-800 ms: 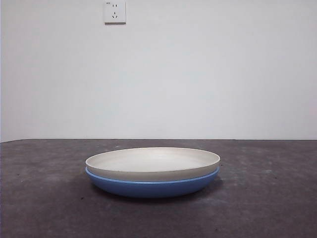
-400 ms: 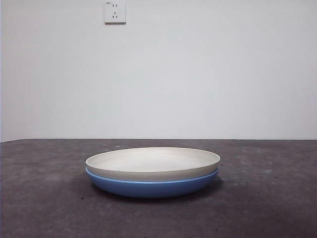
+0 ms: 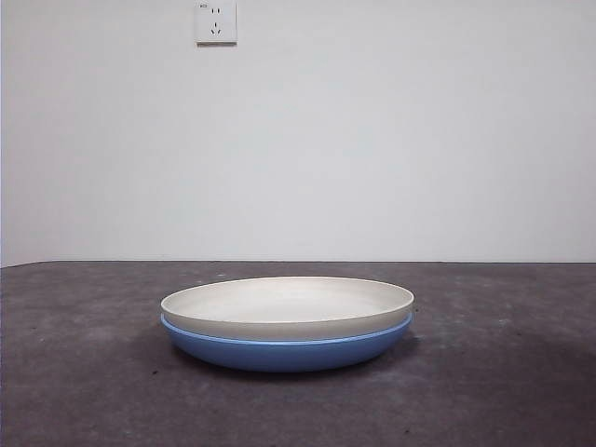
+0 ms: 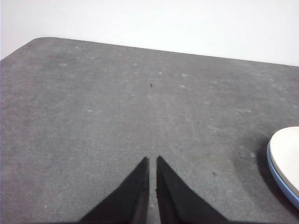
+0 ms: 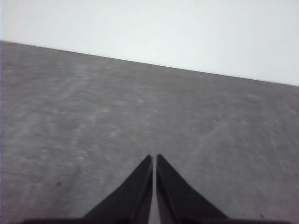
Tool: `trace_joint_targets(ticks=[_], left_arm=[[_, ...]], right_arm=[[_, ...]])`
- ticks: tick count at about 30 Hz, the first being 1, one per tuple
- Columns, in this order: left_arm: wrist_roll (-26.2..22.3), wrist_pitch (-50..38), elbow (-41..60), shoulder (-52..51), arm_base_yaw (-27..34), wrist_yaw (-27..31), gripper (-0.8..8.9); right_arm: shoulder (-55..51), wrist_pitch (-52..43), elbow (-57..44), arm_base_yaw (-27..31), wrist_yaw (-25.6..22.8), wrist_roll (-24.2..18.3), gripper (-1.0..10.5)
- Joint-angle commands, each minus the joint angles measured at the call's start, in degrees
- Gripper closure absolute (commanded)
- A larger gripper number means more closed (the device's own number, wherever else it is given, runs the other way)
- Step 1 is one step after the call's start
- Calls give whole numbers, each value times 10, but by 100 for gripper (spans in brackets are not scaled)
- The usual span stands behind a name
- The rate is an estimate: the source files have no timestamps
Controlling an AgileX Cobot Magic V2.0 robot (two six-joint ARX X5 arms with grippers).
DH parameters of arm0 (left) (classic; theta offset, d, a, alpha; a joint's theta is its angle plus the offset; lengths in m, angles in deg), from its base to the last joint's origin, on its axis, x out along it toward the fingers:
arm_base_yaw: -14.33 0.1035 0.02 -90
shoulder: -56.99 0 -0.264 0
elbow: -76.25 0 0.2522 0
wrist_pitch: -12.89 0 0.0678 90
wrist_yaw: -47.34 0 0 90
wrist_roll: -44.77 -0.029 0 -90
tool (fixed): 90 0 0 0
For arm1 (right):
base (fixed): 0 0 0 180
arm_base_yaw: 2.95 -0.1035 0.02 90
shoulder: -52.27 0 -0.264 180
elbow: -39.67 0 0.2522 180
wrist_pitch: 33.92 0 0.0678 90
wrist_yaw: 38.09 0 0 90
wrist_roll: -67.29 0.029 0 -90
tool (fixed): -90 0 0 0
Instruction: Pick up the white plate, put it on the blue plate, put it on desk
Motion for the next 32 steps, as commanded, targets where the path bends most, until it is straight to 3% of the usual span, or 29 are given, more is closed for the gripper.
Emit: trace_joint_targets(ticks=[1,8,32], left_arm=[[-4,4,12,-1,1,3,788],[-4,4,12,-1,1,3,788],[-4,4,12,-1,1,3,788]], right_arm=[[-1,5,-7,4,-4,15,938],[-1,35,-7,9,-33,20,937],[-1,24,-7,15,-33,21,937]])
